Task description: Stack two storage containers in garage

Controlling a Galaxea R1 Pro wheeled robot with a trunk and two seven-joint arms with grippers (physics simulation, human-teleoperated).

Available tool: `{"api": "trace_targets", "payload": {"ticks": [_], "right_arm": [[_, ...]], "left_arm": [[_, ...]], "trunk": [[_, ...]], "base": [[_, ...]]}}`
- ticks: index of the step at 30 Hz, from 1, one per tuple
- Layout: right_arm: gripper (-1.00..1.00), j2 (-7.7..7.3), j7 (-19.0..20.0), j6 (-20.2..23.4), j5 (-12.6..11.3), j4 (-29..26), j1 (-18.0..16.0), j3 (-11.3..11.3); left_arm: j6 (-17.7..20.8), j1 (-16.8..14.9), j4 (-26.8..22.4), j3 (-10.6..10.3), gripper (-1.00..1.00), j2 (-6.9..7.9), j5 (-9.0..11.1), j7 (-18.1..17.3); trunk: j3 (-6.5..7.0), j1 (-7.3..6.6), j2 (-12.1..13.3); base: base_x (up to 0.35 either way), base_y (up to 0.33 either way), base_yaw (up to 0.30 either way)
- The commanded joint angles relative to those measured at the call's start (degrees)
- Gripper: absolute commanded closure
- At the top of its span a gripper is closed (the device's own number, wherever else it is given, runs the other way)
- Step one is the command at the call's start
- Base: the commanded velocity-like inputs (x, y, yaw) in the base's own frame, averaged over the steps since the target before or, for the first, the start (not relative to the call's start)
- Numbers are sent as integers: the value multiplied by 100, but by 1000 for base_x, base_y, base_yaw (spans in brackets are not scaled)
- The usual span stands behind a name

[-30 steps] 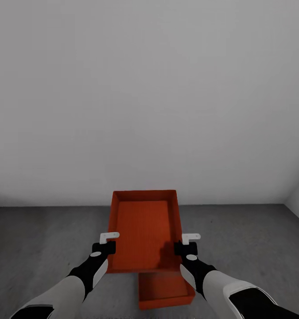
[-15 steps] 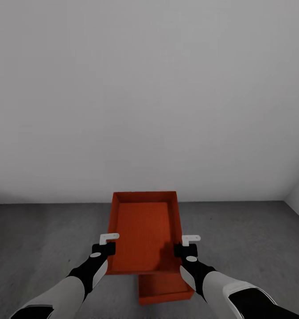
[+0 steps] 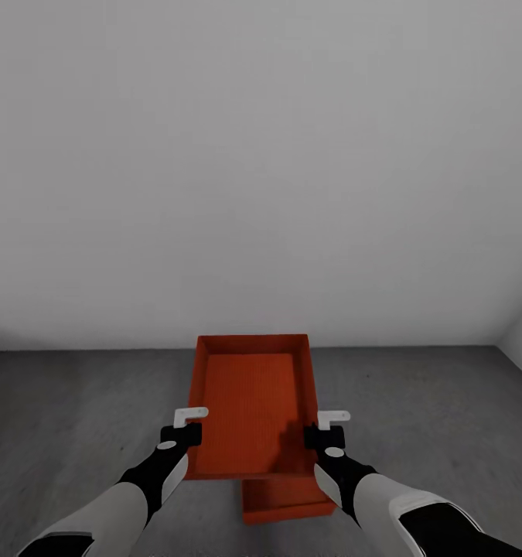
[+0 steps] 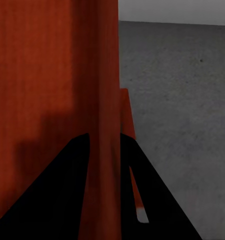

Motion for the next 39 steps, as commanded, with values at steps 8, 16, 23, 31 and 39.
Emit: {"api": "trace_targets", "payload": {"ticks": [8,16,23,31,39], "right_arm": [[100,-71,1,-28,-100,16,-4,-294],[100,-71,1,-29,-101,16,-4,-294],[100,-71,1,-29,-100,16,-4,-294],[100,-71,1,-29,-101,16,-4,-294],[100,-71,1,-28,-101,16,-4,-294]], "left_arm": [[-18,-11,-15,180,100,164,-66,39],[-16,-10,-14,182,100,173,-66,39],[-15,-11,-14,177,100,188,-66,39],[-30,-11,-14,176,100,184,-70,38],[-44,-9,-14,168,100,183,-73,39]], "trunk": [[-82,2,-9],[-155,2,-9],[-218,2,-9],[-291,2,-9],[-364,2,-9]], "base": [[0,0,0],[0,0,0],[0,0,0],[0,0,0],[0,0,0]]}}
